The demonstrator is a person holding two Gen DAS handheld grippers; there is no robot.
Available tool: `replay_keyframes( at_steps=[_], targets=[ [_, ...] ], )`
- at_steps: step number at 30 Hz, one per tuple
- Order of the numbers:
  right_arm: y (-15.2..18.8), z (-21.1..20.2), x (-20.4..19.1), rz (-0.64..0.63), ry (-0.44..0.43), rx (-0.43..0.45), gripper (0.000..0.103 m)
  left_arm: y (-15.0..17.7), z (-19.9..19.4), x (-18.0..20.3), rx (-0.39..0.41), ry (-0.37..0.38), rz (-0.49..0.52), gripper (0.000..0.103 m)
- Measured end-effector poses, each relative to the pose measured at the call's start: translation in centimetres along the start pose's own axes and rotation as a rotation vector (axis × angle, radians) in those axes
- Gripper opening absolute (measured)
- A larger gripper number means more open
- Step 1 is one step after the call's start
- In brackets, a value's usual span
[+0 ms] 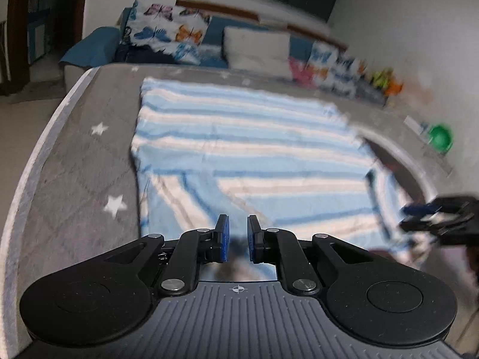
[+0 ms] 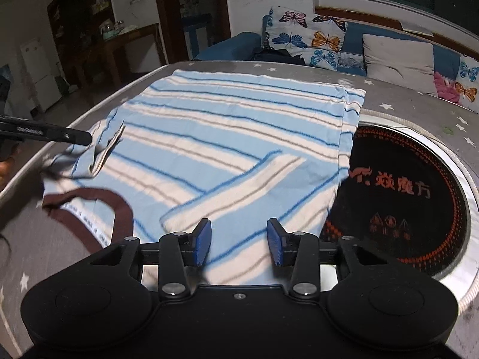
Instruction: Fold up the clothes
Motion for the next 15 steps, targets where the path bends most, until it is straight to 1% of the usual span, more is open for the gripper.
replay_keyframes(
  at_steps=[4,6,10,12,15],
  targets=[
    [0.3,-0.6,-0.5,-0.009,-0.001,0.001,0.046,1.1,-0.1,2.6,0.016,-0.042,0.122,0.012],
    [0.5,-0.6,-0.6,-0.017,0.002,-0.001,0.047,1.6,0.0,3.4,0.022,-0.060,0.159,0.012],
    [0.7,-0.4,-0.8,-0.032,0.010,-0.009,0.048,2.2,0.1,3.7,0.012,-0.049,0.169,0.012],
    [0.7,-0.7,-0.9,-0.036,0.004,-0.011,0.048,2.4,-0.8,3.4,0.019,-0.042,0.175,0.012],
    [0.9,-1.6,-1.0,-0.063,-0.010,-0.014,0.048,2.7,-2.2,3.0,0.030,-0.031,0.184,0.016]
  ],
)
Point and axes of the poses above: each gripper's, at about its wrist camera, not at the fingertips, and z roughly the way its jaws point, x to its right, y to its underside, the point moved 7 cm from there along z, roughly the way its jaws point, and after that the axes turned 12 degrees about -x, right-handed, at the moved point
